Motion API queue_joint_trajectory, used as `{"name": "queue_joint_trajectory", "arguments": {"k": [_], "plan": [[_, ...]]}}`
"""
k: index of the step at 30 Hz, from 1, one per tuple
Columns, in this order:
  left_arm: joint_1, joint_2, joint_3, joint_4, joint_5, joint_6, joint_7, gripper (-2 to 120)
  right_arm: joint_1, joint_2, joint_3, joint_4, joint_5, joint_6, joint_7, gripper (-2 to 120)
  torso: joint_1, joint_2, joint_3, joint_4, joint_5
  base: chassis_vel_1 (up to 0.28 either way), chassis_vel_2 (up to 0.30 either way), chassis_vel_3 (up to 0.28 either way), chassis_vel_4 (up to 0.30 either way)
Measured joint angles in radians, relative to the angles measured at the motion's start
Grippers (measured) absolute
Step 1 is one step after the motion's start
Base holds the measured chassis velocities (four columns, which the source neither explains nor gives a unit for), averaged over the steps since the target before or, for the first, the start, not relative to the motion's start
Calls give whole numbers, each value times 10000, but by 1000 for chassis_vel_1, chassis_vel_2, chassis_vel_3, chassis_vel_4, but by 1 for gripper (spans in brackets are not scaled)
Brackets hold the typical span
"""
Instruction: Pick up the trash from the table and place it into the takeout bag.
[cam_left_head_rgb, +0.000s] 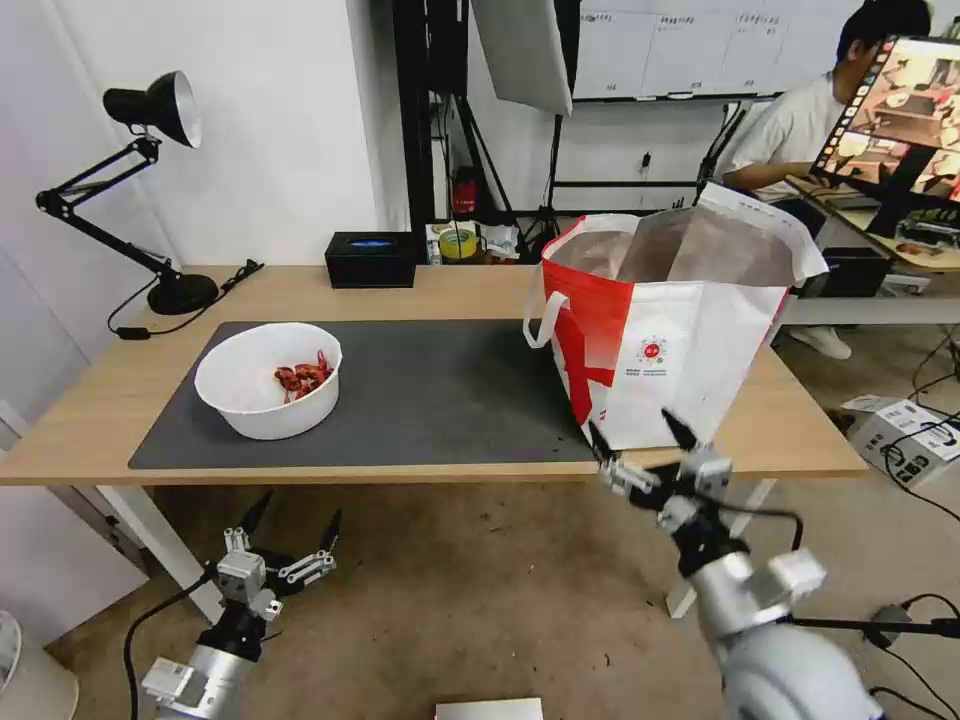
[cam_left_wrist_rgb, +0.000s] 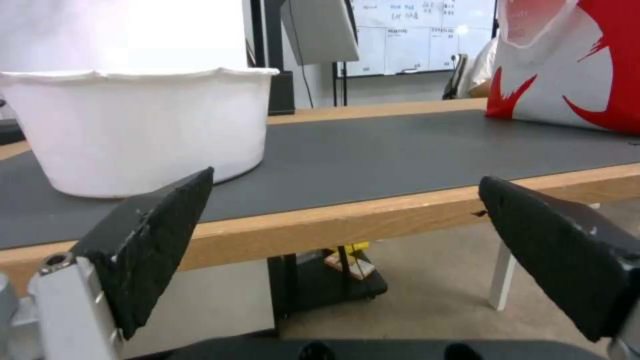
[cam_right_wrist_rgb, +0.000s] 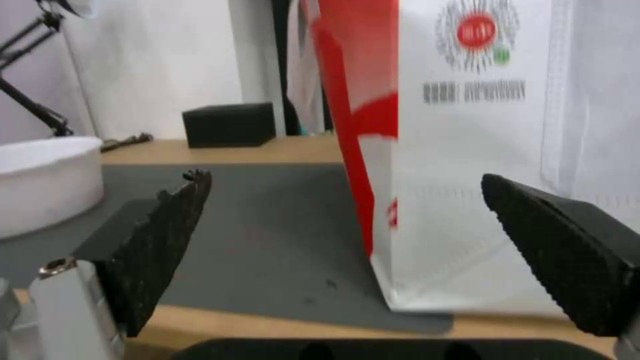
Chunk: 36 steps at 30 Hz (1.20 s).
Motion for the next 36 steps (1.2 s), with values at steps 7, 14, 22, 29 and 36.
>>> {"name": "queue_joint_trajectory", "arguments": {"k": [7, 14, 22, 29, 36], "plan": [[34, 9, -44, 12, -12, -44, 8, 100, -51, 469, -293, -894, -428, 394, 26, 100, 0, -1, 0, 0, 1, 0, 0, 0, 0], [4, 18, -44, 45, -21, -46, 10, 100, 2, 625, -482, -1269, -551, 507, 20, 100, 0, -1, 1, 0, 1, 0, 0, 0, 0], [-9, 19, -39, 107, -24, -55, 16, 100, 67, 641, -532, -1330, -552, 487, -2, 100, 1, -1, 0, 0, 1, 0, 0, 0, 0], [-409, 331, -214, 112, -187, 263, -160, 100, 72, 628, -535, -1307, -545, 452, -5, 100, 0, -1, 1, 0, 1, 0, 0, 0, 0], [-1160, 1130, -389, -85, -1048, 1075, -756, 100, 80, 624, -535, -1294, -537, 438, -5, 100, 1, -1, 1, 0, 0, 0, 0, 0, 0]]}}
